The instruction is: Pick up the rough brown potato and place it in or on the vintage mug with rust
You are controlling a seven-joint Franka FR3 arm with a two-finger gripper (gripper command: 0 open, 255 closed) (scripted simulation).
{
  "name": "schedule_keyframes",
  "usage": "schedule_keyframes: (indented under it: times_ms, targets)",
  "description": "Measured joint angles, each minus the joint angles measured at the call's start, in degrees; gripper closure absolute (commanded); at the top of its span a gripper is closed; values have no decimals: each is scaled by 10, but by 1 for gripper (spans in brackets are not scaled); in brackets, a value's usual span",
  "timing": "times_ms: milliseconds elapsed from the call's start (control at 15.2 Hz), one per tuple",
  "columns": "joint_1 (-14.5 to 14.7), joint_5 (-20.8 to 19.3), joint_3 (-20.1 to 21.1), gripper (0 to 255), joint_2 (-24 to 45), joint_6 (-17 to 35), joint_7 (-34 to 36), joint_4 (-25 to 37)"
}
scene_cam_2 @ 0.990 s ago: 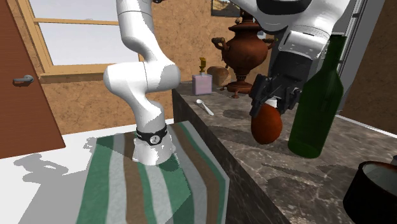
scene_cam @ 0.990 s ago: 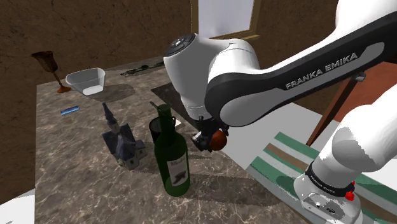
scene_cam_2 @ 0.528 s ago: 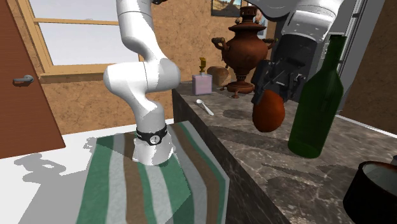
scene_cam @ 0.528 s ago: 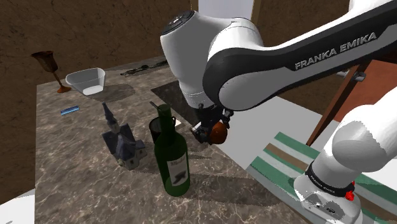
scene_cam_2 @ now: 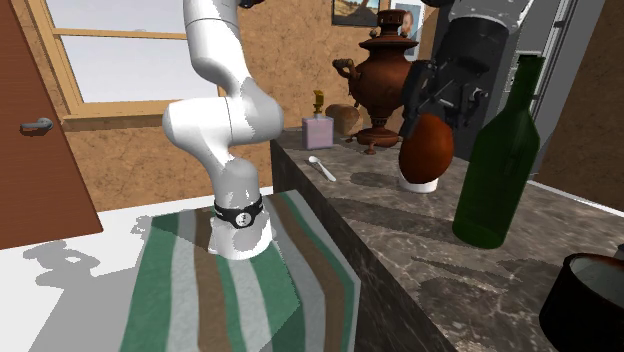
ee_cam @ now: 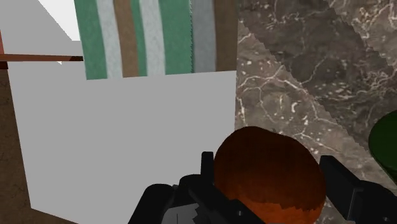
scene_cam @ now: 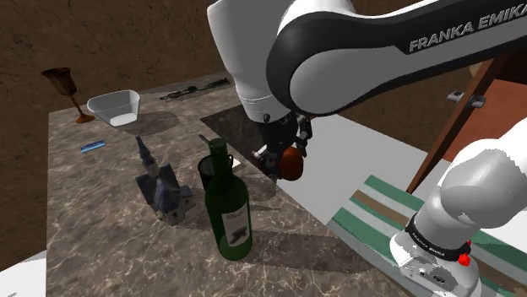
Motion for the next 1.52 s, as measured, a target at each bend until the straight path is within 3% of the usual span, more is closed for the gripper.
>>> schedule_keyframes:
  times_ms: [396,594,858,1188,1518]
  targets:
    - [-33,-80,29,255,134,-14,35,114]
    - [-33,-132,39,255,217,-29,60,184]
    - [-4,-210,36,255,338,-73,83,309]
    - [70,-293,9,255,479,-144,87,493]
    - [74,-307,0,255,504,-126,87,497]
